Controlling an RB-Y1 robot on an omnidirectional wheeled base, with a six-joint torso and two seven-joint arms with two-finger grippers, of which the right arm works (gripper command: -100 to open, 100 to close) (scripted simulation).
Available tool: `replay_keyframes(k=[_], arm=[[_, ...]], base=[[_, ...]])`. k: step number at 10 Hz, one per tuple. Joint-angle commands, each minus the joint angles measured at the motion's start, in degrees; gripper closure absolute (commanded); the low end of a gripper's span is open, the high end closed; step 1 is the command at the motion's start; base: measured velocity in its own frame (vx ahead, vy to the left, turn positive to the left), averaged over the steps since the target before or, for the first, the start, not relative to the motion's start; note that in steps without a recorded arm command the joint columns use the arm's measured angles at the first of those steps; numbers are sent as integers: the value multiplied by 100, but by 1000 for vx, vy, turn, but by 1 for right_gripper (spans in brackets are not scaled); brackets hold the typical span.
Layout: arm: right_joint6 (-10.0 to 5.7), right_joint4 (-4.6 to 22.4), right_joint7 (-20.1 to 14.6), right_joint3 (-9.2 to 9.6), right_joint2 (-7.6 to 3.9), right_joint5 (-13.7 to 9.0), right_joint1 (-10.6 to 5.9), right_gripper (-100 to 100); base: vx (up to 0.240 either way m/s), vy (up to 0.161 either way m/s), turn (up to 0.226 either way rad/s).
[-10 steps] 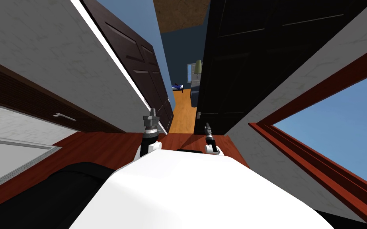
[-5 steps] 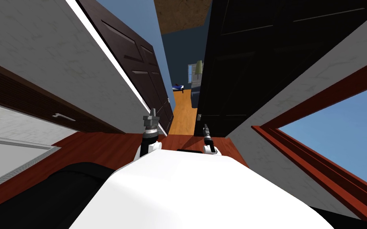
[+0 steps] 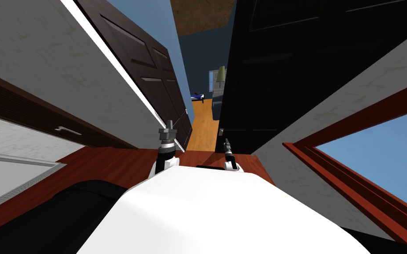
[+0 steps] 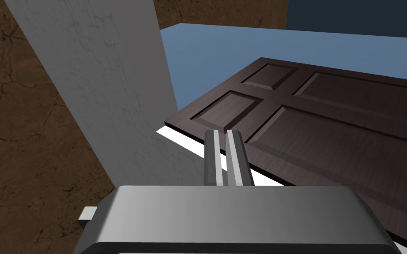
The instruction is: Push the door open
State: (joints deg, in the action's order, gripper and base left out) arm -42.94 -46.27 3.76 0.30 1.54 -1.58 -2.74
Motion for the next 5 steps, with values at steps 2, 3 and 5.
replay_keyframes(k=[2,3,5], arm=[[-49,262,-11,-17,58,2,-111,-100],[-59,331,-12,-20,83,4,-137,-100],[-51,288,-6,-26,-79,0,-117,-100]], base=[[93,-14,16],[77,-9,7],[60,-2,11]])
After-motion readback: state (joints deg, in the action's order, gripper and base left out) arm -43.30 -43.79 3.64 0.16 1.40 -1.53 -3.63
